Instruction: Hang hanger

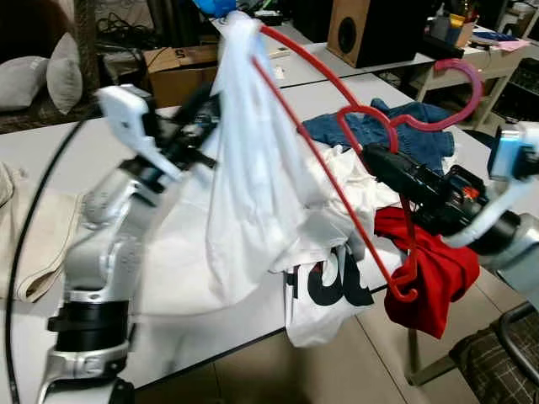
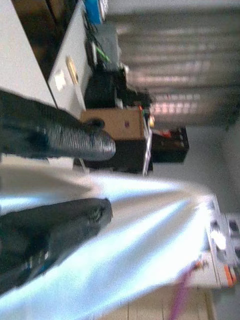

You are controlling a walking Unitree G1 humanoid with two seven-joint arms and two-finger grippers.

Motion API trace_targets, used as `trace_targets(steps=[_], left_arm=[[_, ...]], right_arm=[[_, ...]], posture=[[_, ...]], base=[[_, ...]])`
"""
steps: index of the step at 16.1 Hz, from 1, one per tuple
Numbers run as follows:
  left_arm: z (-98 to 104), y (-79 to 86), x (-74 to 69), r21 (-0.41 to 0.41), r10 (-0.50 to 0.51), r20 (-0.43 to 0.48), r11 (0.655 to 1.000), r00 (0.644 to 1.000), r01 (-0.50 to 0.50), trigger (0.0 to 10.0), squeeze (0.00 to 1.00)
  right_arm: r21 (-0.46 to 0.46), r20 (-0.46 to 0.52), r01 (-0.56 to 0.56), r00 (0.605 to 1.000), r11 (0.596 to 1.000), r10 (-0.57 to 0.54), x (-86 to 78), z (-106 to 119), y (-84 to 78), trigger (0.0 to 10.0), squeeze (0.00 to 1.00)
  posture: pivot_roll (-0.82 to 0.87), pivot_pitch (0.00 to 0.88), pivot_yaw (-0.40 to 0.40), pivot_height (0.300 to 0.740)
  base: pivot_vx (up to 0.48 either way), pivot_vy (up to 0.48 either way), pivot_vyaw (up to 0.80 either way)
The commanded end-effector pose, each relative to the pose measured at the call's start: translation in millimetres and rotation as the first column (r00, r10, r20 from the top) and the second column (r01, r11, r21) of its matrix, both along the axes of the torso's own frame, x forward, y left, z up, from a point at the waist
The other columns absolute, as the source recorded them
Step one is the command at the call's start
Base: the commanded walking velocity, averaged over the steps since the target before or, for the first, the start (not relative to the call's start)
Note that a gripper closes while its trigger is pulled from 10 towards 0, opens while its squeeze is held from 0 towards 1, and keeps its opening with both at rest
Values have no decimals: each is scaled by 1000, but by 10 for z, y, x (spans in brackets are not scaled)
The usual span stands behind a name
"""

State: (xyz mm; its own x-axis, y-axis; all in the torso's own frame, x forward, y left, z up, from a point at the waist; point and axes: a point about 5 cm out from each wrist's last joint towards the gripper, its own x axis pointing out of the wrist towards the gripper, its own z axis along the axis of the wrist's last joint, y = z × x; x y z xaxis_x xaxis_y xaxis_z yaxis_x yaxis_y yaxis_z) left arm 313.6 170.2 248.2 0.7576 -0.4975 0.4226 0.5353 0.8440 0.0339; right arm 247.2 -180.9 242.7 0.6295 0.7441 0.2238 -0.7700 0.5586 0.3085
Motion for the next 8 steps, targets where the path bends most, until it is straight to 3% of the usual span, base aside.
trace_targets(steps=[1, 3, 4, 5, 6, 8], left_arm=[[39, 181, 20, -42, 55, -11, 998, 998, -55, 10000, 1000], [79, 277, 14, -107, 60, -12, 992, 998, -61, 10000, 1000], [88, 201, -46, -163, -66, -26, 985, 997, 61, 10000, 1000], [40, 77, -118, -157, -193, -56, 971, 980, 182, 10000, 1000], [-47, -55, -181, -101, -275, -101, 959, 956, 265, 10000, 1000], [-244, -249, -208, -1, -294, -199, 954, 935, 300, 10000, 1000]], right_arm=[[-37, 1, 67, 998, 997, -67, 68, -6, -55, 10000, 0], [-67, -24, 112, 993, 991, -114, 127, -65, -71, 10000, 0], [-72, -39, 137, 989, 988, -140, 168, -100, -66, 10000, 0], [-71, -44, 149, 987, 986, -153, 192, -113, -63, 10000, 0], [-71, -46, 152, 987, 986, -155, 207, -119, -55, 10000, 0], [-68, -42, 129, 990, 989, -132, 210, -109, -10, 10000, 0]], posture=[[-67, 0, 36, 740], [-59, 0, 33, 740], [-53, 0, 30, 740], [-51, 0, 29, 740], [-48, 2, 26, 740], [-45, 8, 21, 740]], base=[[0, 0, 0], [0, 0, 0], [0, 0, 0], [0, 0, 0], [0, 0, 0], [0, 0, 0]])
